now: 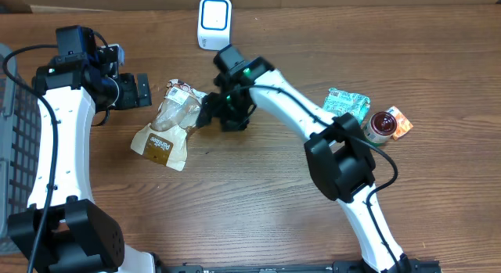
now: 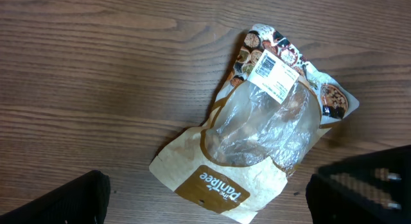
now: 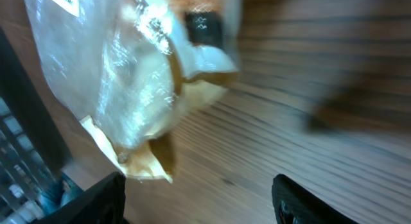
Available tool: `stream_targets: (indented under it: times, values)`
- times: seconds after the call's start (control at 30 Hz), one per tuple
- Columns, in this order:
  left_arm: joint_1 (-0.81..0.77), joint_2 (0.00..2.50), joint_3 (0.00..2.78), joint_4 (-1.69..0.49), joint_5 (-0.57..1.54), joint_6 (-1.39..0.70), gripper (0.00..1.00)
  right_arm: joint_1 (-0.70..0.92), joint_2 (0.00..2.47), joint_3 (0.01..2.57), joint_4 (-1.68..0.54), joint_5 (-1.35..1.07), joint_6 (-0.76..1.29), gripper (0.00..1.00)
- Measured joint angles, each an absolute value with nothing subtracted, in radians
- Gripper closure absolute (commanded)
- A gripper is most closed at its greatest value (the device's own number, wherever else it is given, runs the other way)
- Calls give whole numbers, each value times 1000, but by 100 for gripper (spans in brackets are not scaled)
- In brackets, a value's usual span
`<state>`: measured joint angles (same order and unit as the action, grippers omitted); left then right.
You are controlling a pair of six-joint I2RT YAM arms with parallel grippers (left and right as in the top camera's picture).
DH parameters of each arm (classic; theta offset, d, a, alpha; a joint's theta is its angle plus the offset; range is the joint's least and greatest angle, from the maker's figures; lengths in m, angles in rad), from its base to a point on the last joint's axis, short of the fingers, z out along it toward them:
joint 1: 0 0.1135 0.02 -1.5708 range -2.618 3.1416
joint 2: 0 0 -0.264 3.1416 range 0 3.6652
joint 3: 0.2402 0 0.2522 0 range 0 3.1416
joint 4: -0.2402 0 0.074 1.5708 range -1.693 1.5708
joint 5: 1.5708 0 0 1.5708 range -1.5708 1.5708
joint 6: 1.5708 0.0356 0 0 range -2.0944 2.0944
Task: Scan the item barcode
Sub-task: 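Move the right gripper to the Panibee bread bag and grasp it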
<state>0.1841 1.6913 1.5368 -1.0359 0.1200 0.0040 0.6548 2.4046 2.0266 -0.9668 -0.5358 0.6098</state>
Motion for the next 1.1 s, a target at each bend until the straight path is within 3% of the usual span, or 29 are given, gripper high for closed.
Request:
stream_targets:
  times: [0.17,0.33,0.4,0.53,0.57,0.77,0.93,1.03,1.1]
  values:
    - [184,1691,1537,-1036,120,4,0,714,2405,1982,-785,-491,740,27]
    - [184,1691,1537,-1036,120,4,0,779,2405,1930,-604,-388,838,39]
    - [184,1691,1537,-1036,120,4,0,803,2405,1896,-531,-360,859,47]
    - [184,1691,1537,-1036,120,4,0,834,2405,1869,-509,-325,881,82]
    - [184,1691,1537,-1036,120,4,0,834,2405,1869,-509,-324,871,85]
    - [184,1691,1536,-1036,120,4,1,771,2404,1870,-581,-421,691,86]
    - [184,1691,1537,-1036,120,4,0,641,2403,1922,-825,-571,402,80]
    - [184,1691,1536,-1036,120,4,0,550,2403,1963,-974,-615,225,63]
    - [184,1691,1537,-1036,120,4,0,497,2400,1970,-1030,-627,146,46]
